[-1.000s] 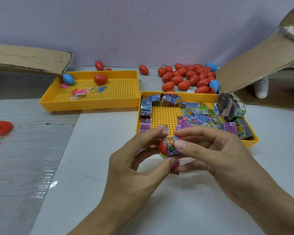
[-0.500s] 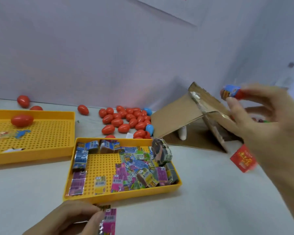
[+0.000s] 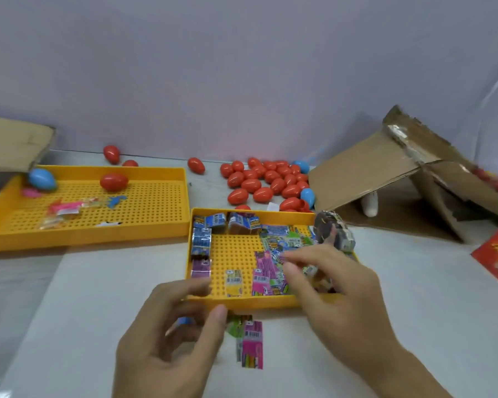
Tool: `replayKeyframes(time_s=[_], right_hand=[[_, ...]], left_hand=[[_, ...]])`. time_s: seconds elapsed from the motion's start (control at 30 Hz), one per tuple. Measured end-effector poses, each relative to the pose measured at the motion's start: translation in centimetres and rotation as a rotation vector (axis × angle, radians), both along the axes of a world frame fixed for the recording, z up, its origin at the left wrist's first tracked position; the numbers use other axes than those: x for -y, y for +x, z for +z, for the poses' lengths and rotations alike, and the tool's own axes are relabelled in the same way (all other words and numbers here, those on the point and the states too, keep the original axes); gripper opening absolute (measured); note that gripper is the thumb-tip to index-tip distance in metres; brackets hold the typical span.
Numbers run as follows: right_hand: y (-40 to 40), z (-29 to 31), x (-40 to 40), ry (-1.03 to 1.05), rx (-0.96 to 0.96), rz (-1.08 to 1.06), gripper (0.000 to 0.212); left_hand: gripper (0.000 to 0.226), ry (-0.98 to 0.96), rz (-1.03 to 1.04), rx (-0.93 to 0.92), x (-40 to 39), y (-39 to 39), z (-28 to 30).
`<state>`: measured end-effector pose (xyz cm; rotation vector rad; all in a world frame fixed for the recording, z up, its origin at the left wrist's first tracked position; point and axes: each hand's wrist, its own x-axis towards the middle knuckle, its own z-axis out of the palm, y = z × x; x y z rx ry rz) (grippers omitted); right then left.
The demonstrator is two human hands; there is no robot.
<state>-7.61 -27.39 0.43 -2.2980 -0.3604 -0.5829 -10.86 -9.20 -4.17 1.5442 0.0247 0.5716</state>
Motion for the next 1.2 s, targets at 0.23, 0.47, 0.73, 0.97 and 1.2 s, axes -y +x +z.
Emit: replayKeyframes(time_s=[0.23,0.47,0.73,0.97,1.2], right_hand=[[2.5,-0.7,-1.5,-0.147,-0.147,0.038,0.020],[12.2,0.2,-0.7,-0.169,-0.167,-0.206,0.039],[17.8,0.0,-2.7,-0.281,-0.503,-0.218,0.035],[12.9,0.8,-3.1,-0.015,-0.208,-0.132,0.032],[0.8,1.9,-4.8,0.490,-0.553,0.366,0.047]], left_hand=[[0.023,0.063,-0.072,-0.092,-1.2,-0.1,0.3],[0.013,0.102,-0.080,-0.127,-1.3,-0.1,0.7],[0.015,0.133,-0.065,-0.141,-1.5,0.1,0.4],[0.018,0.081,-0.084,-0.139,-1.5,0.0,0.4],[0.053,0.048,-0.150,-0.026,-1.5,-0.7,0.9]])
